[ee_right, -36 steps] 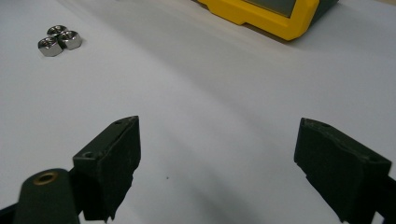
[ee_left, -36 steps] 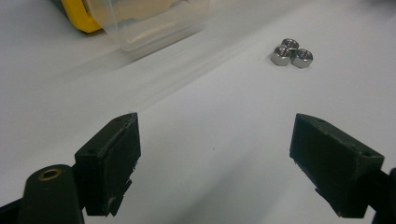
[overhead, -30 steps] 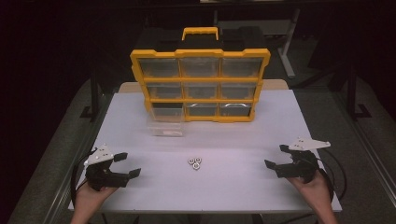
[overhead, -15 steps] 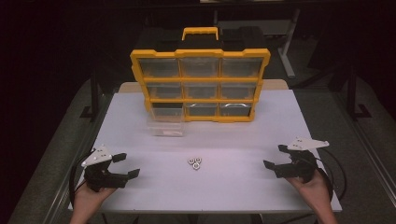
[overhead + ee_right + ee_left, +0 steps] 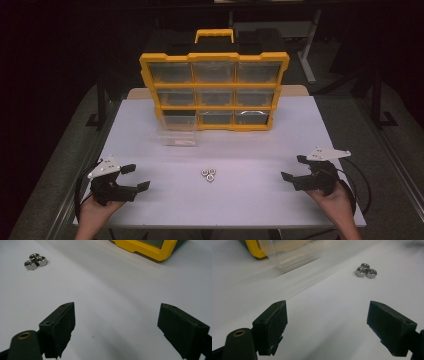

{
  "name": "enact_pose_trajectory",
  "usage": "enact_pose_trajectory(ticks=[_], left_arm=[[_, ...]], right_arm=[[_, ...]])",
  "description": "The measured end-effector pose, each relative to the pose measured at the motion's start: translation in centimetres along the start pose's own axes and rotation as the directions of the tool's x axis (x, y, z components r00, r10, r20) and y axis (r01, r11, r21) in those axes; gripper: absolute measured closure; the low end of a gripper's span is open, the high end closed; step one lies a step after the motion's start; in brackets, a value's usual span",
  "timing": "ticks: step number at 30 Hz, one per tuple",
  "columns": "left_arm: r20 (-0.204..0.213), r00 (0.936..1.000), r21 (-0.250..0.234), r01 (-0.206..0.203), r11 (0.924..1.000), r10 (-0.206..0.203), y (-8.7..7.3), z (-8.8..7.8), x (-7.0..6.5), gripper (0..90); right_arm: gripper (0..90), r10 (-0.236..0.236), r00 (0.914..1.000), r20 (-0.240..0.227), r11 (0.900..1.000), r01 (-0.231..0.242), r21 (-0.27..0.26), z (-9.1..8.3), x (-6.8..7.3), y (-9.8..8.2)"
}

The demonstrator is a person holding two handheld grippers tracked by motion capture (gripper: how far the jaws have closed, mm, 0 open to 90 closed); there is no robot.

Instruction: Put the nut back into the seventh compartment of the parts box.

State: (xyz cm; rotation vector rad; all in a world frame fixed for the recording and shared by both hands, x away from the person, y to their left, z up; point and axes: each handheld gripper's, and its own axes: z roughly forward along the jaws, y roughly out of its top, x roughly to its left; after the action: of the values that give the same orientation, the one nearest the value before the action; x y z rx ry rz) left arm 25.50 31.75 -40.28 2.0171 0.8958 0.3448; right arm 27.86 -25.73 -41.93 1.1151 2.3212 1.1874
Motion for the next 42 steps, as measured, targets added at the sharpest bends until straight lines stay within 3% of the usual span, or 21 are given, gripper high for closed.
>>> enact_pose_trajectory(ticks=[16, 26, 42], left_arm=[[0.004, 1.0000, -0.003, 0.002, 1.0000, -0.002, 0.0, 0.1, -0.1, 16.7], [0.011, 0.9999, -0.003, 0.003, 1.0000, -0.003, 0.1, 0.2, -0.2, 16.7], [0.016, 0.9999, -0.004, 0.000, 1.0000, 0.000, 0.2, 0.2, -0.2, 16.7]], right_arm=[[13.9, -0.022, 0.9997, -0.010, 1.000, 0.022, 0.009, 0.3, 0.5, 0.7], [13.9, -0.057, 0.9971, -0.050, 0.998, 0.058, 0.016, 1.2, 1.6, 2.3], [14.4, -0.113, 0.9864, -0.120, 0.989, 0.123, 0.082, 3.4, 3.3, 5.3]])
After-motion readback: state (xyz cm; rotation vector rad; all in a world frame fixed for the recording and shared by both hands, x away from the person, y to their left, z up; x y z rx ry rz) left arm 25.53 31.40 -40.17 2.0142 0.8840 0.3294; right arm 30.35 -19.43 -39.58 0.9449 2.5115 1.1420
